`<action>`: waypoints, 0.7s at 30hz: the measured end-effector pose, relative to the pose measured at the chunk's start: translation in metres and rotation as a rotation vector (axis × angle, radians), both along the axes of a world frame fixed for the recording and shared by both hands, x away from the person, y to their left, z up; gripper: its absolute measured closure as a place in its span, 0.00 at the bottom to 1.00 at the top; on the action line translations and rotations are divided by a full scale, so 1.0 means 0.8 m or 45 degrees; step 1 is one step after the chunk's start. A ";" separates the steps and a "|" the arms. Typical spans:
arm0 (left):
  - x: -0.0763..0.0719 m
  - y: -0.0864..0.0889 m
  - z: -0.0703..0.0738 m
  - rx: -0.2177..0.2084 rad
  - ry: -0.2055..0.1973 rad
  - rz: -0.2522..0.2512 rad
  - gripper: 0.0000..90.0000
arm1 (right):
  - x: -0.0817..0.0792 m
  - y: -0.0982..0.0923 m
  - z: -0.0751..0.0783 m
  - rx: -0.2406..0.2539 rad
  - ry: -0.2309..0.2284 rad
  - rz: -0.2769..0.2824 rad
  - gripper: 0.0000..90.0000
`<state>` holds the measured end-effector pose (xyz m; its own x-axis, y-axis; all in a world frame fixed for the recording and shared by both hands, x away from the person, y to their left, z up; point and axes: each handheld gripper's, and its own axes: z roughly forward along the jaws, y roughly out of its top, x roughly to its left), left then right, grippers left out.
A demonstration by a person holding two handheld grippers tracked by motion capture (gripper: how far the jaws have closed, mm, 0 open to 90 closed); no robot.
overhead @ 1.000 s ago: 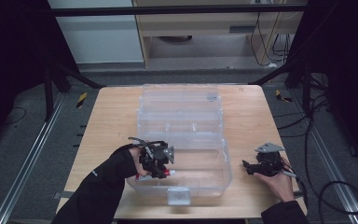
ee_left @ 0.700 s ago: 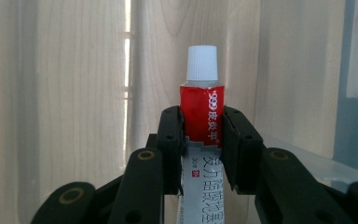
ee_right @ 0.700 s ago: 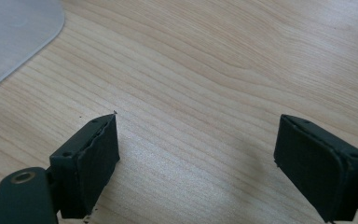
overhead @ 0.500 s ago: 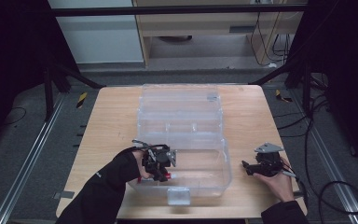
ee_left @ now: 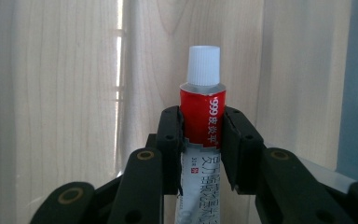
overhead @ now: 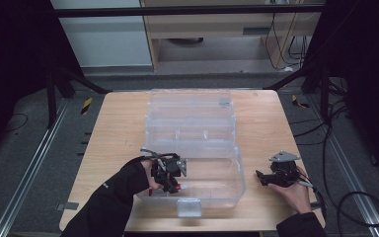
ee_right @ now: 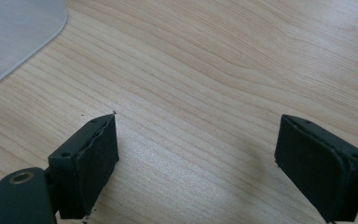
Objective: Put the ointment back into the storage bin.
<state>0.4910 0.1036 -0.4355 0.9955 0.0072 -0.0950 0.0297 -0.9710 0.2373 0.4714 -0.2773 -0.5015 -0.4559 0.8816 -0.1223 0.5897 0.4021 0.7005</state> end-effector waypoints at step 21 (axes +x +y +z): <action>-0.008 0.022 0.036 -0.182 -0.103 0.052 0.68 | -0.001 0.000 0.001 0.007 0.011 -0.006 0.16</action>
